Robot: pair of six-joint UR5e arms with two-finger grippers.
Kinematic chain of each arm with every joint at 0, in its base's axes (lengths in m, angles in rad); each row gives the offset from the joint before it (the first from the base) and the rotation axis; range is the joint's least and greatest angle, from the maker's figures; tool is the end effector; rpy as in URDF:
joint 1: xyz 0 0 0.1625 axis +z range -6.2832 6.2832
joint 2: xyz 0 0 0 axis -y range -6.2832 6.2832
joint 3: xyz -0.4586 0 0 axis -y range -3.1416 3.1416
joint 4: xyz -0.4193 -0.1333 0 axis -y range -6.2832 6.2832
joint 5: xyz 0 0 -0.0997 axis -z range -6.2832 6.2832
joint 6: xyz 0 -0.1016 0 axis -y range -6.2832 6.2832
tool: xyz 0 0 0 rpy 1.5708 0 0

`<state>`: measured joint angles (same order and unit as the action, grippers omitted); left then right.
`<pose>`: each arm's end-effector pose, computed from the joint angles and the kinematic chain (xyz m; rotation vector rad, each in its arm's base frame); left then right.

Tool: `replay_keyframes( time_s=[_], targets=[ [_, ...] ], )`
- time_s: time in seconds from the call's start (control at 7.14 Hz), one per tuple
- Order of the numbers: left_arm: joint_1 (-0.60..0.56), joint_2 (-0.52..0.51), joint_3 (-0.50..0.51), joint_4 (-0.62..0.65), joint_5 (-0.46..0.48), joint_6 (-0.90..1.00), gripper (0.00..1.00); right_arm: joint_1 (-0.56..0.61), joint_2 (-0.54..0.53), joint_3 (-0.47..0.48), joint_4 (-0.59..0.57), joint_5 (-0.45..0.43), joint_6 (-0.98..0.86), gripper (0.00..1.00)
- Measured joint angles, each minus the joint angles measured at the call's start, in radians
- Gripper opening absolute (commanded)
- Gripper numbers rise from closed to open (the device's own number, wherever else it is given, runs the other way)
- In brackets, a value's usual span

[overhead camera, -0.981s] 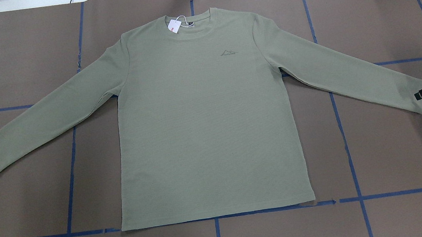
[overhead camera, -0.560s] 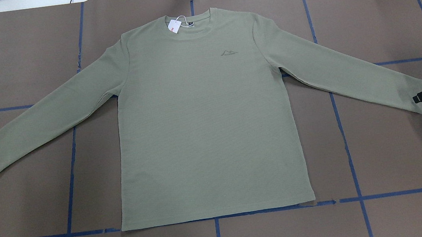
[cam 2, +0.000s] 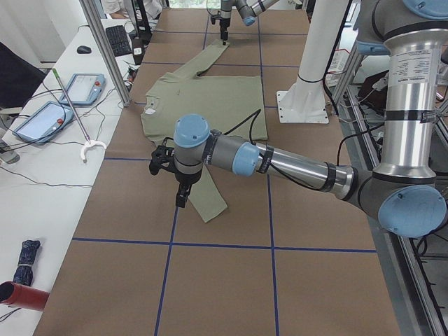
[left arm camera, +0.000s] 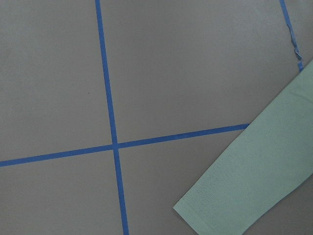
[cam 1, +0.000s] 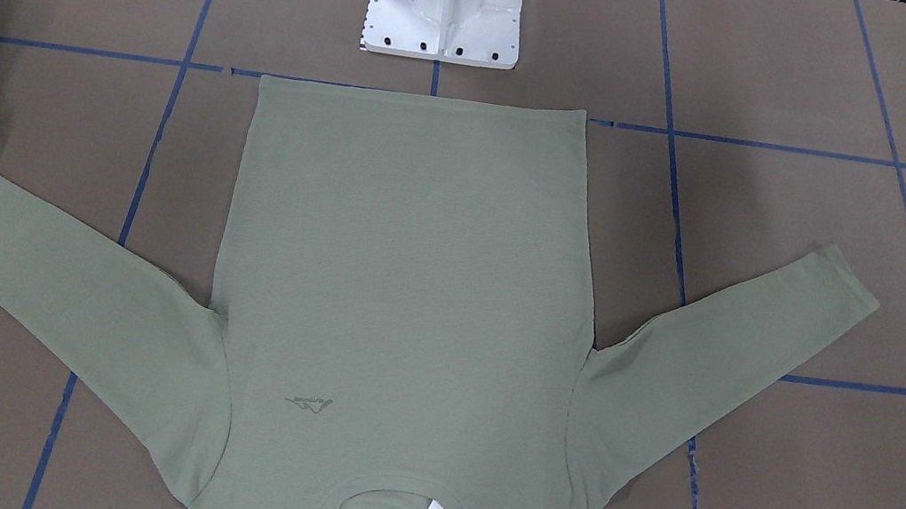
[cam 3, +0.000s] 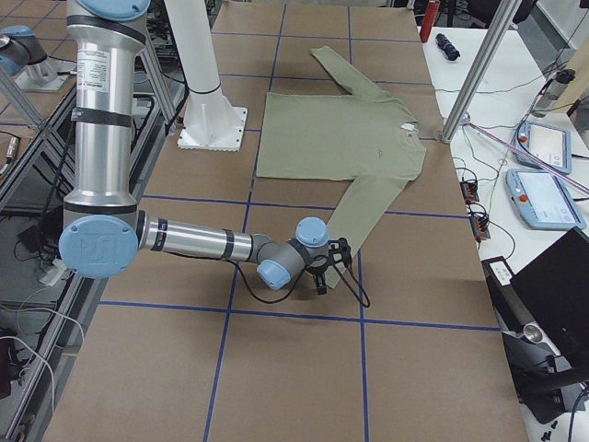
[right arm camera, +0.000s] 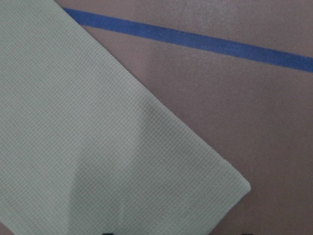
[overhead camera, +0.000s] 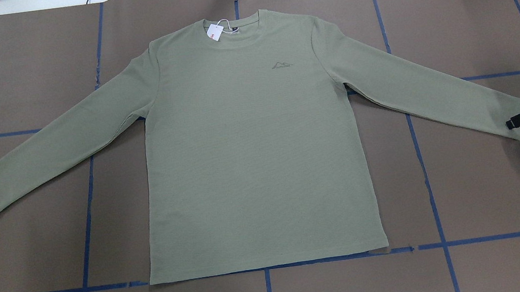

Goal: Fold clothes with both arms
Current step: 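Lower the right gripper to the cuff of the sleeve nearest it and grasp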

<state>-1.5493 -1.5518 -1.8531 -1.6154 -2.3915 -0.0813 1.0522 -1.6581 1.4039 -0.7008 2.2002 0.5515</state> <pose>-0.0479 -0.5133 0.5477 0.2481 0.8275 0.0703 -0.1814 -0.4661 0.7343 0.2012 -0.8270 -0.1628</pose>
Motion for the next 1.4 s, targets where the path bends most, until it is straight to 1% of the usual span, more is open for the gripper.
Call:
replay_keyframes(
  time_s=[0.28, 0.42, 0.7, 1.12, 1.4],
  targets=[
    [0.000, 0.000, 0.000, -0.001, 0.000, 0.000, 1.00, 0.000, -0.001, 0.001, 0.000, 0.007, -0.003, 0.16],
    [0.000, 0.000, 0.000, -0.001, 0.000, 0.000, 1.00, 0.000, -0.002, 0.003, -0.001, 0.010, -0.003, 0.13],
    [0.000, 0.000, 0.001, -0.001, 0.000, 0.001, 1.00, -0.001, -0.001, 0.007, -0.002, 0.016, -0.004, 0.10],
    [0.000, 0.001, 0.002, 0.000, 0.001, 0.002, 1.00, 0.003, 0.002, 0.014, -0.002, 0.028, -0.004, 0.10],
    [0.000, 0.005, 0.001, -0.001, 0.001, 0.002, 1.00, 0.021, 0.003, 0.017, -0.003, 0.051, -0.004, 0.09]
  ],
)
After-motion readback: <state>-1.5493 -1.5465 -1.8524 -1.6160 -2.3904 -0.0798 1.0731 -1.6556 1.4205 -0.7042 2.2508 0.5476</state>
